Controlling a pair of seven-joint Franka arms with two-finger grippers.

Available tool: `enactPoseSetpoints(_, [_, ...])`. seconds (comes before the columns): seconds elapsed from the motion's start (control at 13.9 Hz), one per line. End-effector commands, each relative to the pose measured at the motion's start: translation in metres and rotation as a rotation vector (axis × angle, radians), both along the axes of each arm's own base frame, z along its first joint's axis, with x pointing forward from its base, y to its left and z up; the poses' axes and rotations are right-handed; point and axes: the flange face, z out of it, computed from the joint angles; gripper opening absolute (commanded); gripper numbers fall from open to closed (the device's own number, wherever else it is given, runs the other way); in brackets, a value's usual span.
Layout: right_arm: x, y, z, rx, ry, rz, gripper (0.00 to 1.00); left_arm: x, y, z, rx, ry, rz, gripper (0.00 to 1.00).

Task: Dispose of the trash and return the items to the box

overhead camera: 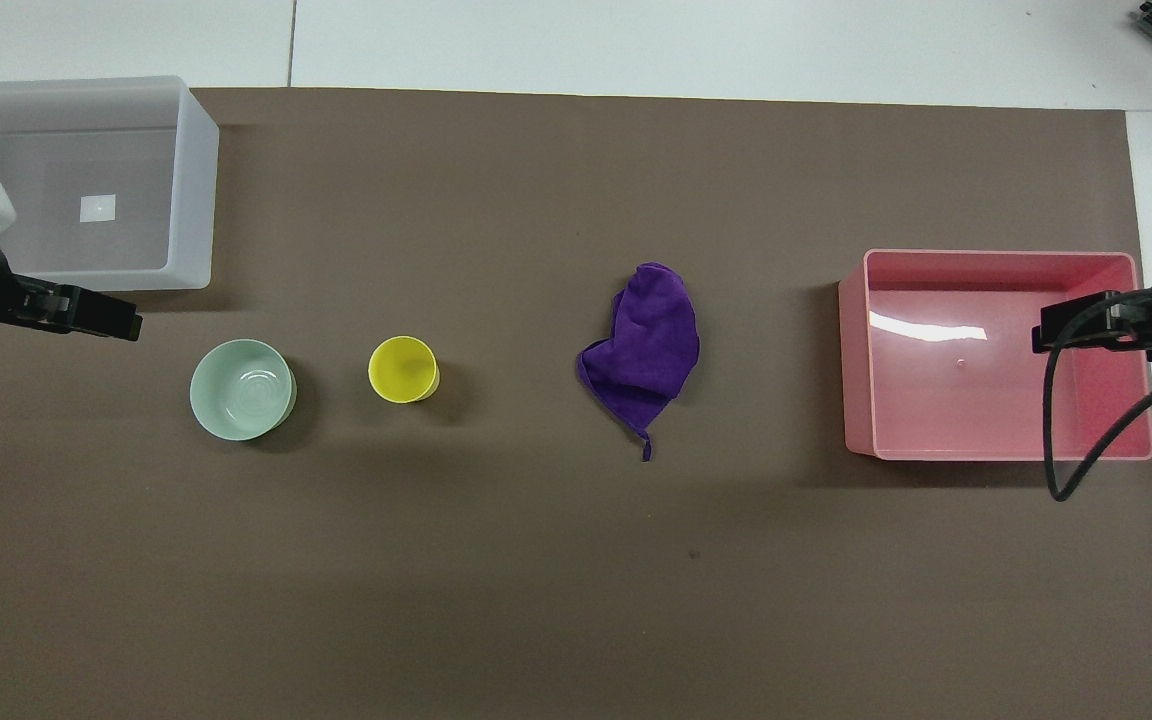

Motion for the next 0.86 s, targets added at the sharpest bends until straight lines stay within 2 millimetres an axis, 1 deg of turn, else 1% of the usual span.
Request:
enactPoseSetpoints(0.0, [-0.0074,-0.0028,0.001,0.019,-0.001,0.017,1.0,-0.0095,0.0038,0.0015,0.011,0.0,0.009,1.0])
enactPoseSetpoints(0.22, [-0.0074,-0.0019,0.001,0.019,-0.001,0.019,1.0,-0.0094,0.0021,0.0016,0.011,-0.002,0.007,1.0])
enactPoseSetpoints(0.43, [-0.0074,-0.0019,0.001,0.019,-0.001,0.019,1.0,-0.0111,-0.0036,0.0012,0.012,0.009,-0.001,1.0])
enactPoseSetpoints(0.79, [-0.0074,-0.0028,0.001,0.019,-0.001,0.017,1.0,-0.0084,0.003,0.0011,0.012,-0.009,0.013,1.0])
